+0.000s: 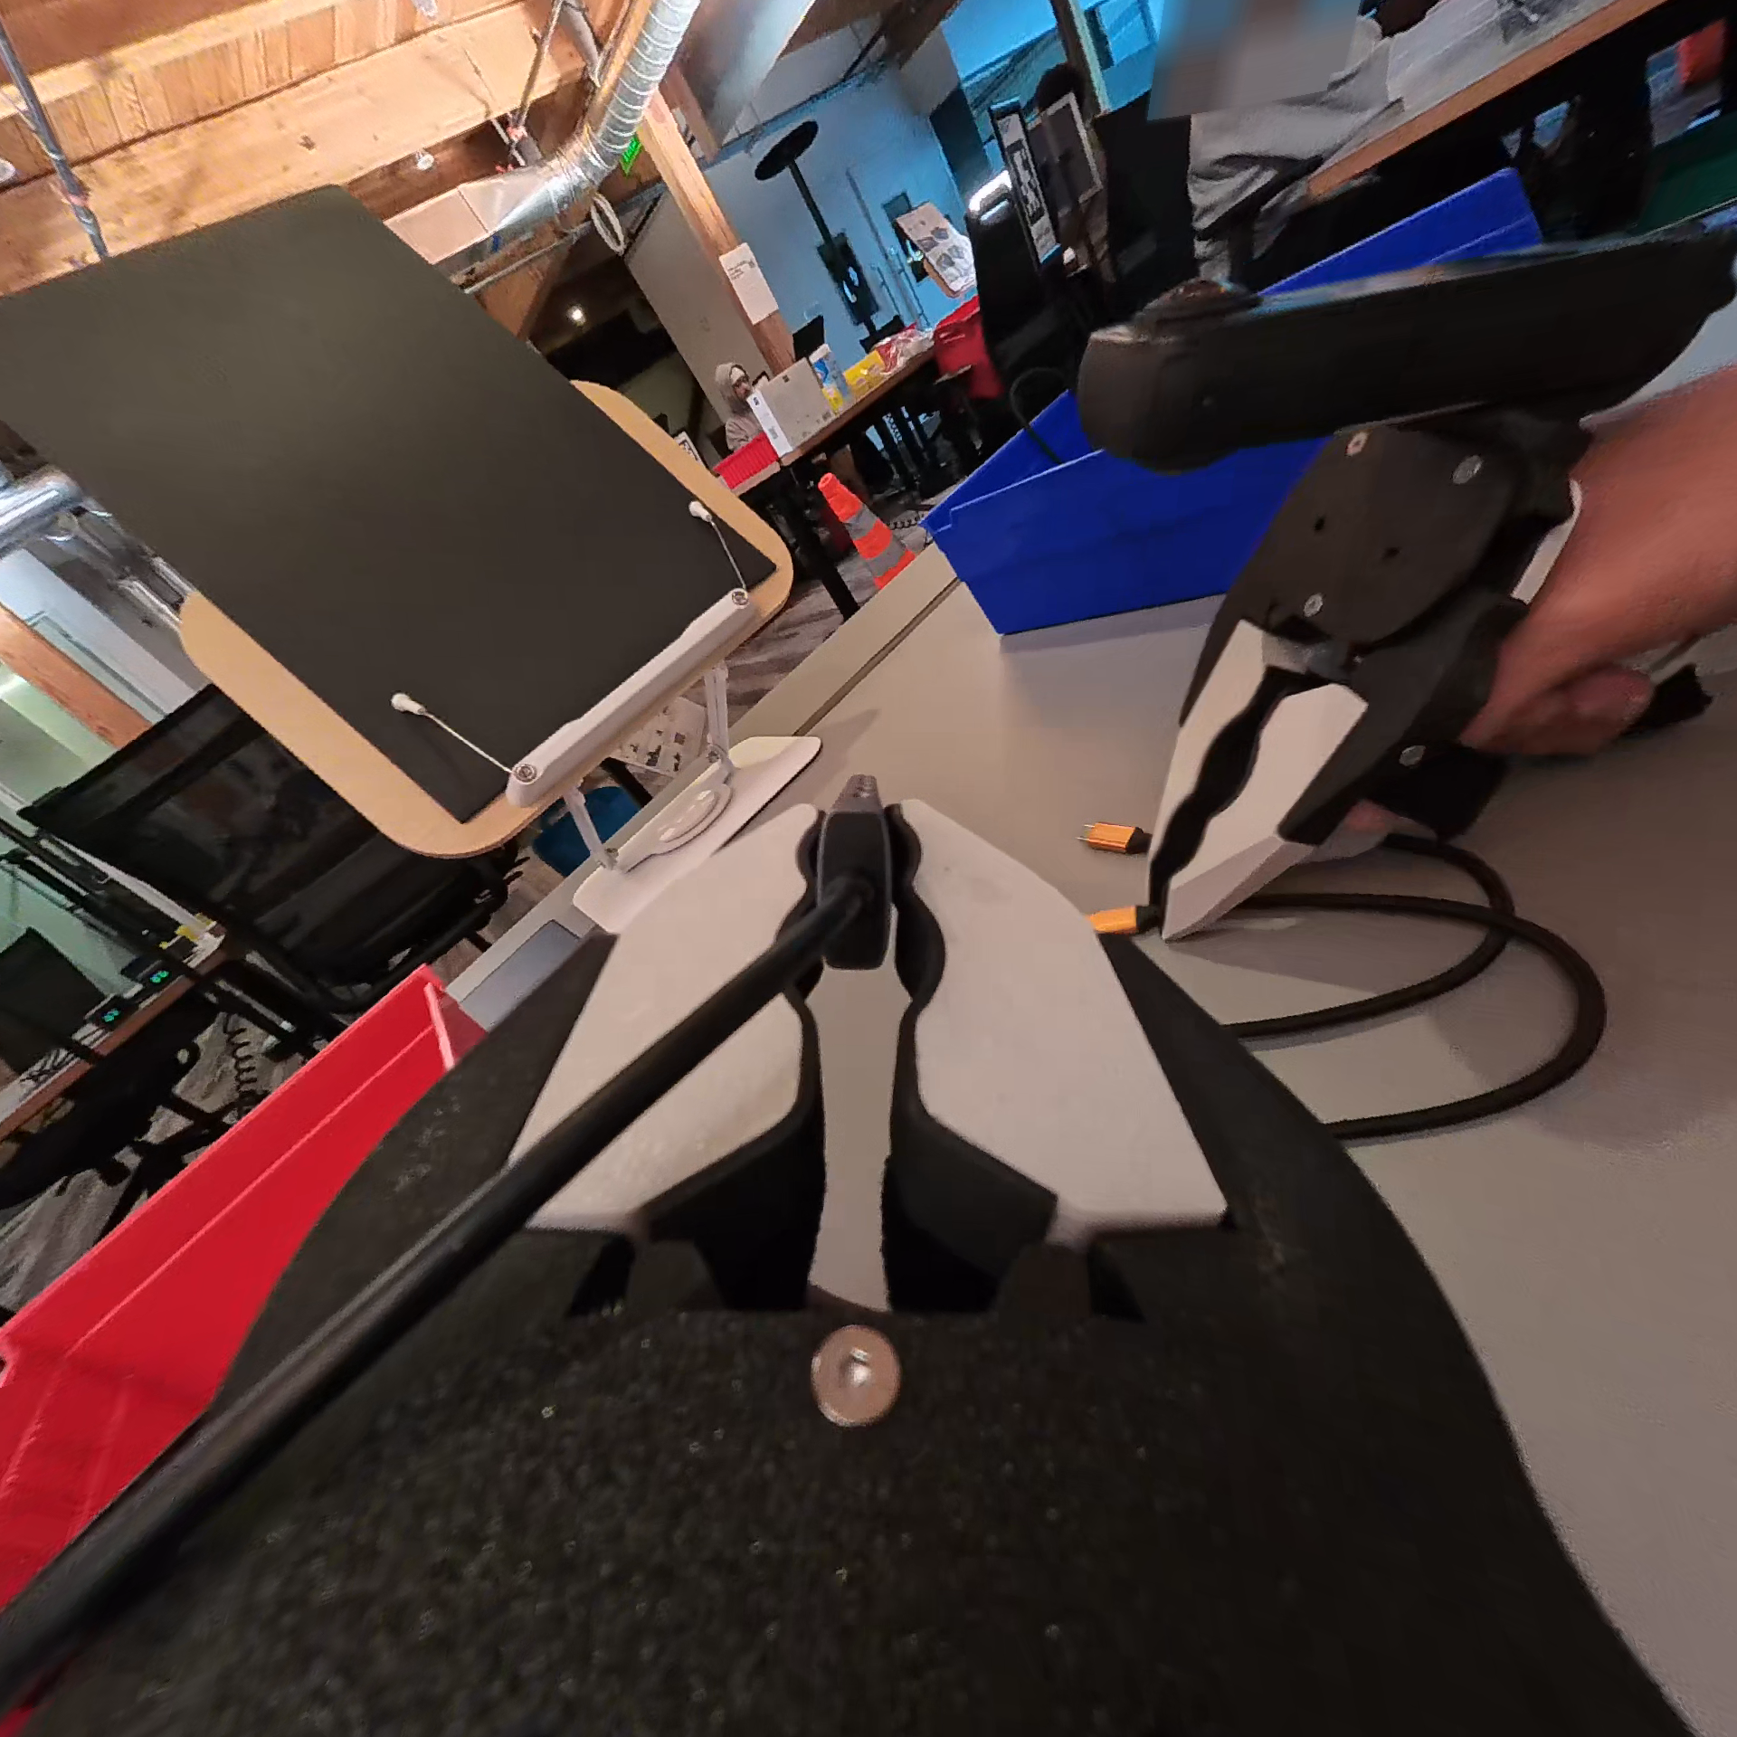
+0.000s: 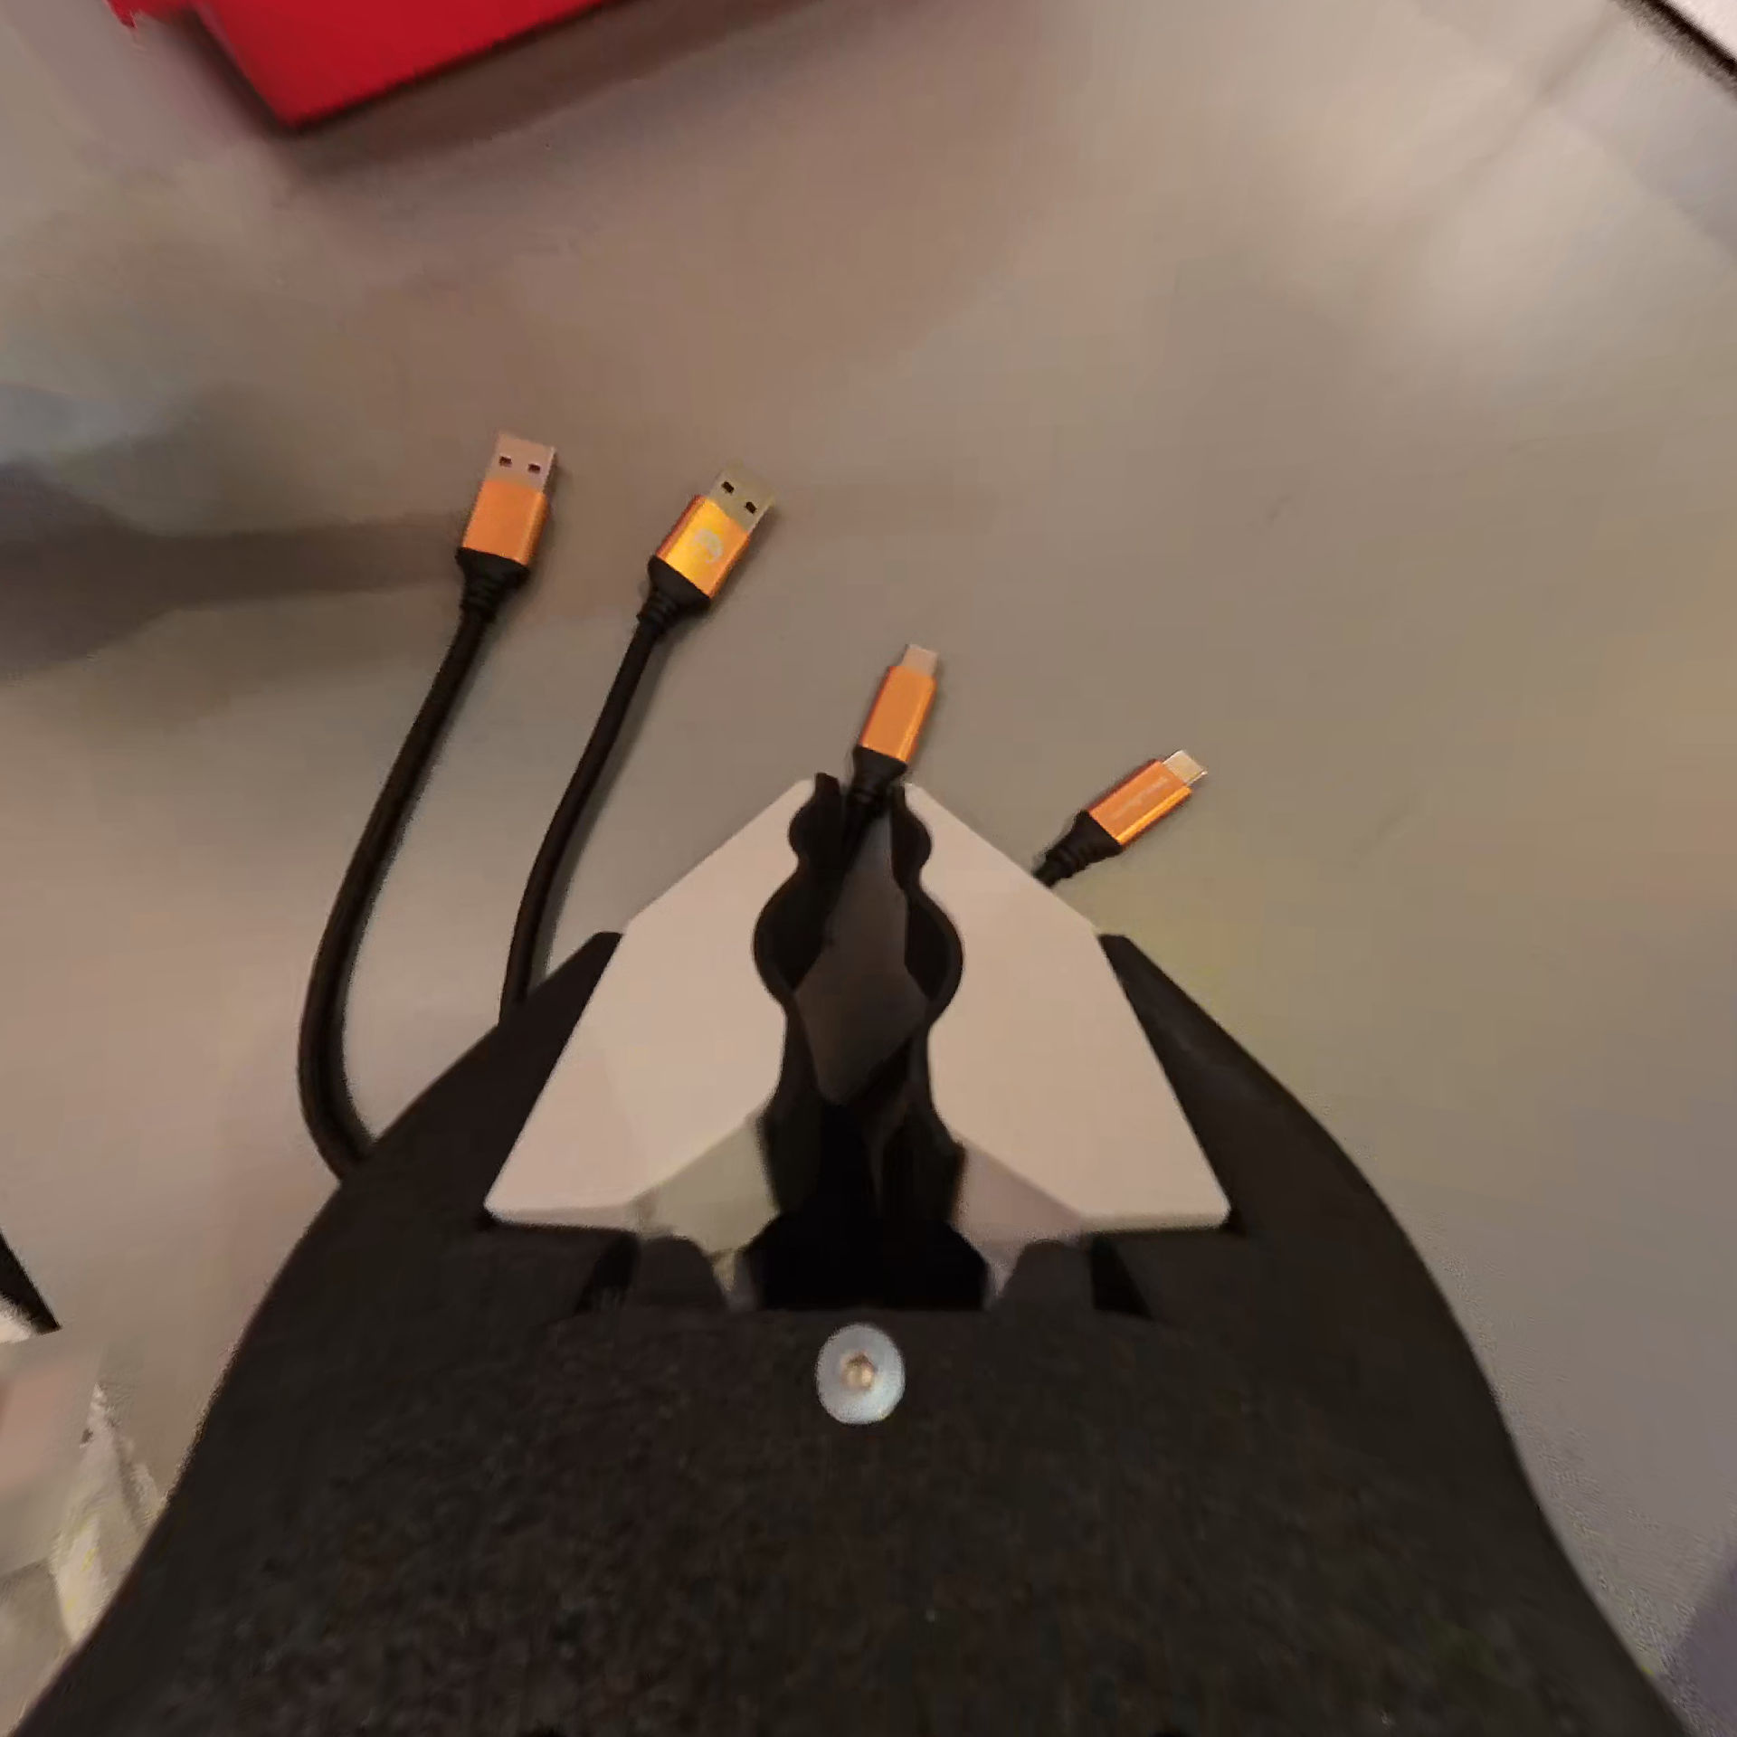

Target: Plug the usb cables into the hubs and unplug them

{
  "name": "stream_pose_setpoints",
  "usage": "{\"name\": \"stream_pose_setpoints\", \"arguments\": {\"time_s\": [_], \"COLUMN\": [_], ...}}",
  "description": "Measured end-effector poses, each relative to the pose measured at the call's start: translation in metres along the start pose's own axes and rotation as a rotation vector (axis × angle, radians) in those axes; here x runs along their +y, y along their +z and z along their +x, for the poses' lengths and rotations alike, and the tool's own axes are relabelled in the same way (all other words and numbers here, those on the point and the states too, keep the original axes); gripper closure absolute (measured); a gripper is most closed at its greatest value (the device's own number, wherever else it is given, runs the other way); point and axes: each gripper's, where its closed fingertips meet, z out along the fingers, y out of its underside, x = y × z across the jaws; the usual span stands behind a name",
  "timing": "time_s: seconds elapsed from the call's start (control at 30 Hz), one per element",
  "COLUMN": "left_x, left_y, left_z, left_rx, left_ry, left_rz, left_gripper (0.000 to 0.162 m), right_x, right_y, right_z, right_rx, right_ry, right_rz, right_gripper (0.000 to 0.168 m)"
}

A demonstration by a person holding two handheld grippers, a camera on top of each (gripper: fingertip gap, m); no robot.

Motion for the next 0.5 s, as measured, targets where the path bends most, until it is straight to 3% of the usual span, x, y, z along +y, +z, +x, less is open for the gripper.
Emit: {"name": "stream_pose_setpoints", "arguments": {"time_s": [0.17, 0.27, 0.37, 0.5], "left_x": [0.005, 0.008, 0.008, 0.013], "left_y": [0.006, 0.011, 0.016, 0.023], "left_z": [0.014, 0.023, 0.031, 0.040], "left_rx": [0.037, 0.063, 0.087, 0.108], "left_ry": [0.070, 0.104, 0.172, 0.284], "left_rz": [0.038, 0.047, 0.046, 0.030], "left_gripper": [0.152, 0.152, 0.152, 0.152], "right_x": [0.000, -0.020, -0.040, -0.053], "right_y": [-0.005, -0.029, -0.064, -0.104], "right_z": [0.003, 0.017, 0.023, -0.005], "right_rx": [0.007, -0.013, -0.131, -0.364], "right_ry": [-0.092, -0.106, -0.063, -0.065], "right_rz": [0.007, 0.085, 0.150, 0.168], "right_gripper": [0.163, 0.164, 0.164, 0.165]}}
